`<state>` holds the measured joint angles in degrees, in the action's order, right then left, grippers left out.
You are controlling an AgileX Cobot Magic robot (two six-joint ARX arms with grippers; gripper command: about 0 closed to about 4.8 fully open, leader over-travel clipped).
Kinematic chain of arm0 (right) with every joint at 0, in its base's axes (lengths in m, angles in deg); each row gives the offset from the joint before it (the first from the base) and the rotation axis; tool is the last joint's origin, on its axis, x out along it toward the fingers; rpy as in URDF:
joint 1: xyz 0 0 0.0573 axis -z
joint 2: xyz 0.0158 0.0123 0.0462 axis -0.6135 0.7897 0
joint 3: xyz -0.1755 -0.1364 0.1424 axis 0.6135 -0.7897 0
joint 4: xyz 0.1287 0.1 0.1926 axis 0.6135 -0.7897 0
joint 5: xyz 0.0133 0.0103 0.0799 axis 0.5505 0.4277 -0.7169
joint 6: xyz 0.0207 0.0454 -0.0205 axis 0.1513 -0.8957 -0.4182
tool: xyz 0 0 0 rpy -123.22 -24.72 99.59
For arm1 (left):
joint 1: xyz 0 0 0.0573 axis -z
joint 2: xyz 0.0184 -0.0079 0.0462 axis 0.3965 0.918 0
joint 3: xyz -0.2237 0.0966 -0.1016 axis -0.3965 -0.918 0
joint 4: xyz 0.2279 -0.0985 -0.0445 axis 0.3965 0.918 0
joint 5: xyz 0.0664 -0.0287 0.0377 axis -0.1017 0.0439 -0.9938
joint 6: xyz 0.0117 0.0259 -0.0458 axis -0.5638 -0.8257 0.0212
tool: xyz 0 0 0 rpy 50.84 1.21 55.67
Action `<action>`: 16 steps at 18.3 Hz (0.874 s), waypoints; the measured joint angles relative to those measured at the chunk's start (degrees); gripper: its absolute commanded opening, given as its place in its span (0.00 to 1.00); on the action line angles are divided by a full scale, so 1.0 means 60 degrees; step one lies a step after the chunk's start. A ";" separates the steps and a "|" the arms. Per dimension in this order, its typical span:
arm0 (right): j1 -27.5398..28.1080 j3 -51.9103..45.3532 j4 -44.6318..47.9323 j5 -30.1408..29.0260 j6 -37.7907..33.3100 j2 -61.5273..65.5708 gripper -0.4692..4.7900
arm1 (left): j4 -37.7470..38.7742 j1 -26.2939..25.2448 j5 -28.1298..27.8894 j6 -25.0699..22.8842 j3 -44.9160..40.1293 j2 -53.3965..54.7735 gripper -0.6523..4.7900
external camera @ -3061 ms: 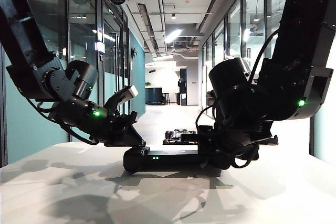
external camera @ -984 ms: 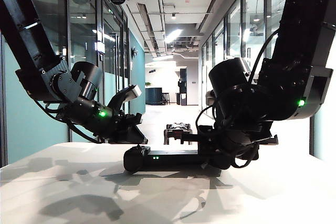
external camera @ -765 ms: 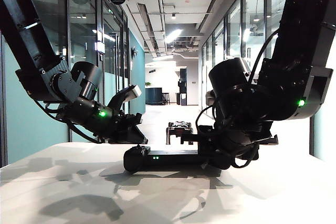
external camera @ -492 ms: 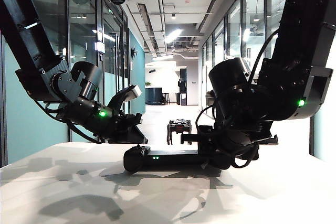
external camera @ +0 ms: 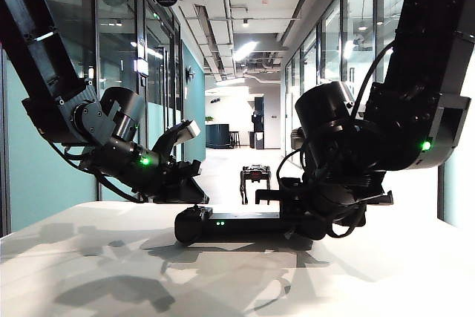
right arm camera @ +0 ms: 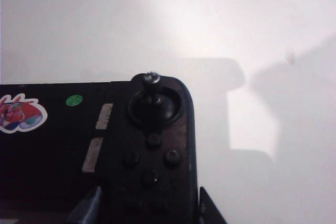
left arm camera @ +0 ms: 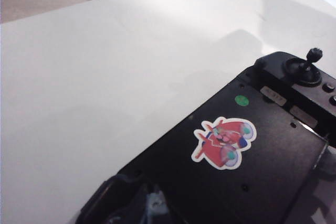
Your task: Push the left joystick on the remote control sitting on the white table forward to make the robot dog walk in a straight line until it approaches the door.
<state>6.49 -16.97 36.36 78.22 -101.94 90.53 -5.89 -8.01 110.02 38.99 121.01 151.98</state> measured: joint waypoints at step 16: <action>-0.0004 0.0004 0.0000 0.0004 -0.0004 0.0000 0.42 | -0.0102 0.0004 -0.0087 0.0007 -0.0004 0.0007 0.11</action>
